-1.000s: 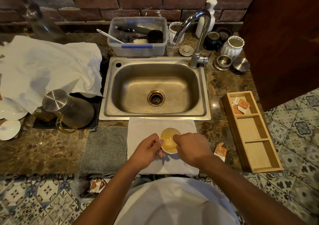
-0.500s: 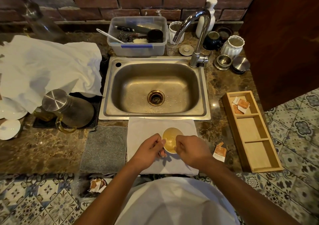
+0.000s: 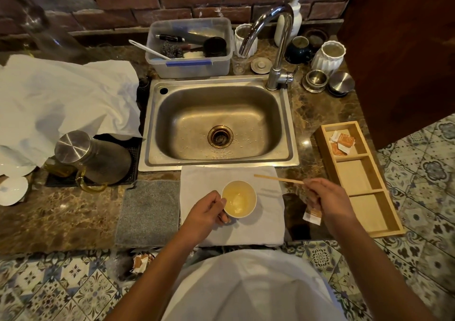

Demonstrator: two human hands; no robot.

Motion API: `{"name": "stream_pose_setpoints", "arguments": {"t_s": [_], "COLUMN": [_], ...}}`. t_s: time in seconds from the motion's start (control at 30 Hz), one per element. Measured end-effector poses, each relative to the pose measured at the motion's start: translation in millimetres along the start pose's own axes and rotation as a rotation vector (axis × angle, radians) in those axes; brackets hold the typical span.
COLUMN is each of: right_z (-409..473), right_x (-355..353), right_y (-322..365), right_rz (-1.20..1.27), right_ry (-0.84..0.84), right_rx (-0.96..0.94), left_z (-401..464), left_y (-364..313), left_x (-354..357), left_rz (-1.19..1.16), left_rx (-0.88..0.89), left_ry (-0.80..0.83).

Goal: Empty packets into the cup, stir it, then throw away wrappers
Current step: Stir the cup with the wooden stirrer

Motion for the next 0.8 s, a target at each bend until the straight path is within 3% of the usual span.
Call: {"name": "stream_pose_setpoints", "arguments": {"t_s": [0.13, 0.47, 0.63, 0.8], "right_z": [10, 11, 11, 14], "right_x": [-7, 20, 34, 47], "right_y": [-46, -108, -125, -123], "right_rz": [0.087, 0.207, 0.062, -0.324], "right_ry": [-0.038, 0.099, 0.123, 0.107], "right_rx": [0.166, 0.277, 0.293, 0.155], "left_z": [2, -2, -5, -8], "left_y": [1, -1, 4, 2], "left_x": [-5, -8, -11, -11], "left_rz": [0.036, 0.017, -0.008, 0.033], "left_rx": [-0.012, -0.03, -0.05, -0.065], "left_ry": [-0.015, -0.022, -0.032, -0.042]}}
Point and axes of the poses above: each hand's wrist, its own z-axis towards the middle knuckle, its own x-axis out of the palm, y = z × x, the point moved 8 cm from there along z, towards the middle knuckle, and after that the axes turned 4 degrees about x, right-handed, at the moved point
